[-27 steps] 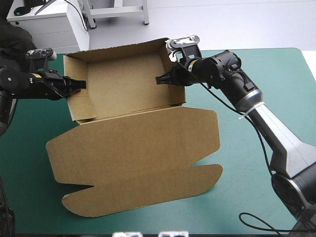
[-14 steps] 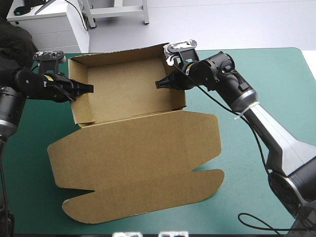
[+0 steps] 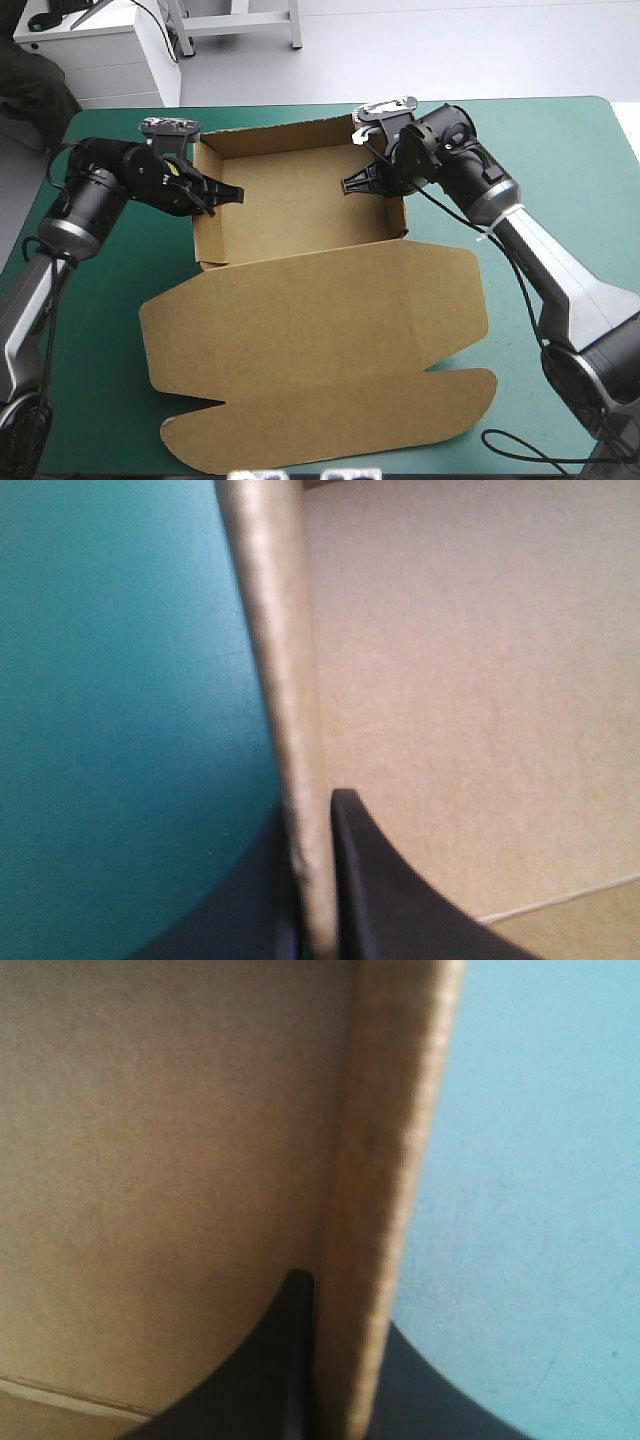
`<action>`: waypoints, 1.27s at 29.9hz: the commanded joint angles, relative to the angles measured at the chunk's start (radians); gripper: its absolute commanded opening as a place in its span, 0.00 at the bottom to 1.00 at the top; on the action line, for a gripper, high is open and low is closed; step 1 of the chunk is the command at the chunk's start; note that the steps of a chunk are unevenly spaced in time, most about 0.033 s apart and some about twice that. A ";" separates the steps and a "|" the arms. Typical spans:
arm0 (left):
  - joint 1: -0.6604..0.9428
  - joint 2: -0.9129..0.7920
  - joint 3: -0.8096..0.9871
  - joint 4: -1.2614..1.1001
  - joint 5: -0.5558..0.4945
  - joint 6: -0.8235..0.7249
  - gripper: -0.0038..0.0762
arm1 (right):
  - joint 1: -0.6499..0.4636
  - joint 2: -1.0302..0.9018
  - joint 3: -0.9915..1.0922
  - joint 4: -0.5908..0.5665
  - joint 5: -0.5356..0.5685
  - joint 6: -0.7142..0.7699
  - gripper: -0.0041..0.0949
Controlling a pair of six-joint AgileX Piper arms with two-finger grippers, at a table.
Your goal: Fold the box
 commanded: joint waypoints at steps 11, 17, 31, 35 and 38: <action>-0.190 0.117 -0.025 0.120 -0.033 -0.165 0.04 | 0.005 -0.017 0.105 0.050 0.034 0.000 0.03; -0.194 0.157 -0.025 0.124 -0.032 -0.173 0.04 | 0.005 -0.017 0.217 0.091 -0.040 0.007 0.03; -0.161 0.245 -0.025 0.056 -0.031 -0.202 0.04 | 0.003 -0.006 0.309 0.098 -0.078 0.040 0.03; -0.138 0.250 -0.025 0.021 -0.029 -0.200 0.04 | -0.016 -0.006 0.309 0.140 -0.111 0.046 0.03; -0.138 0.250 -0.025 0.040 -0.029 -0.200 0.04 | -0.056 -0.006 0.309 0.209 -0.135 0.046 0.03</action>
